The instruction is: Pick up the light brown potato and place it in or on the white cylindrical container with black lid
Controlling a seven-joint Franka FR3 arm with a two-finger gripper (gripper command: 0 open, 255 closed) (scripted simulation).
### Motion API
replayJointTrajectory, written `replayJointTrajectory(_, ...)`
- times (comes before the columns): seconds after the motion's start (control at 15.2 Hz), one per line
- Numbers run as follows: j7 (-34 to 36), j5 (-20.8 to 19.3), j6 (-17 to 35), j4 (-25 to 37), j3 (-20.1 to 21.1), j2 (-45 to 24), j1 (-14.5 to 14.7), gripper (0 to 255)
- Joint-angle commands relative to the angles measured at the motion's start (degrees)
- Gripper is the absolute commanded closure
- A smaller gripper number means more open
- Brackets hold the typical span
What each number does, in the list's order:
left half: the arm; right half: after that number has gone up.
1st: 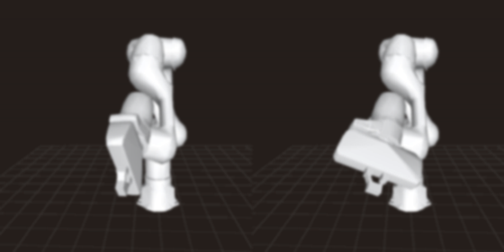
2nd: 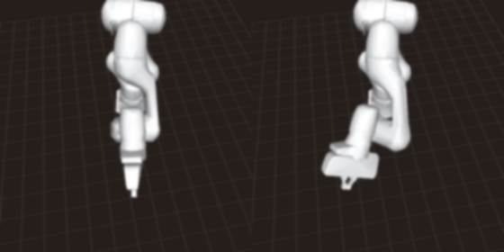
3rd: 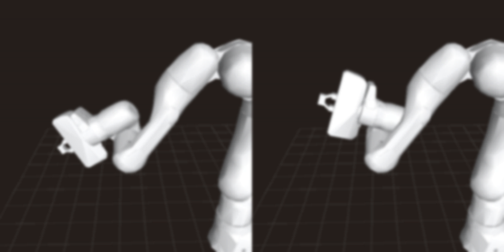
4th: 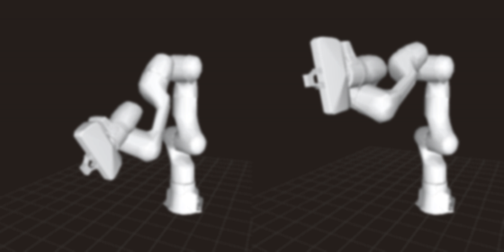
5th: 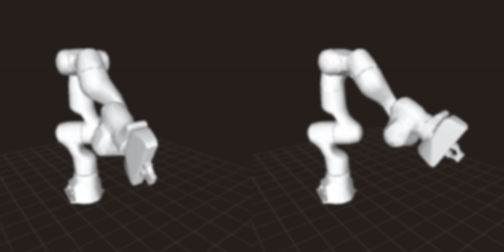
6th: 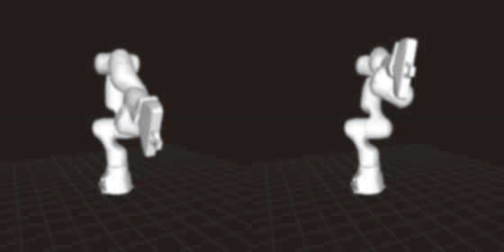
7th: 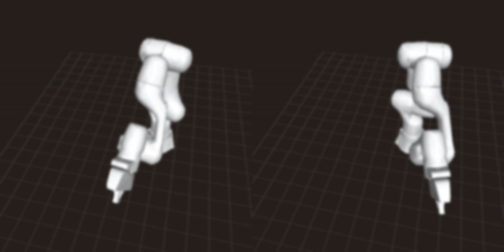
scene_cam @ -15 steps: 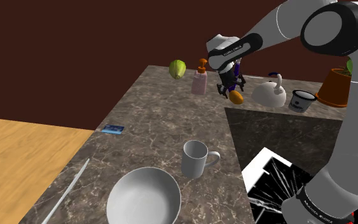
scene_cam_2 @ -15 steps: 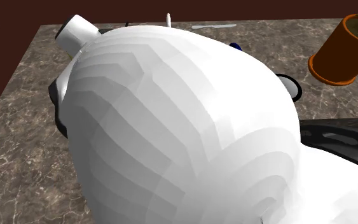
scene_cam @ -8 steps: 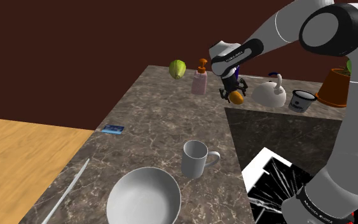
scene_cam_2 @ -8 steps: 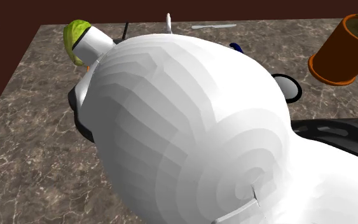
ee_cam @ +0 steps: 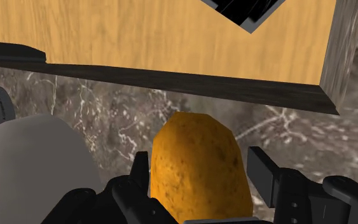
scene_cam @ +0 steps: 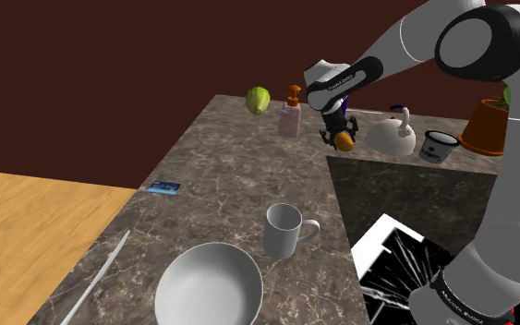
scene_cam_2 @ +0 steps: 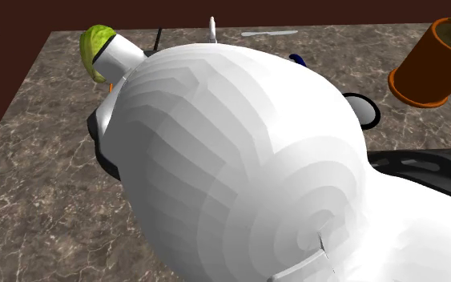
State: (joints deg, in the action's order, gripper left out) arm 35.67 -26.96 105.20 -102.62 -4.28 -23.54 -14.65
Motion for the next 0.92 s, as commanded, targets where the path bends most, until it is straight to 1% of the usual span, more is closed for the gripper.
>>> replayJointTrajectory(0.0,0.0,0.0,0.0,0.0,0.0,0.0,0.0,255)
replayJointTrajectory(0.46,0.0,0.0,0.0,0.0,0.0,0.0,0.0,255)
replayJointTrajectory(0.86,-1.5,0.3,-3.4,1.5,0.0,2.2,0.2,255)
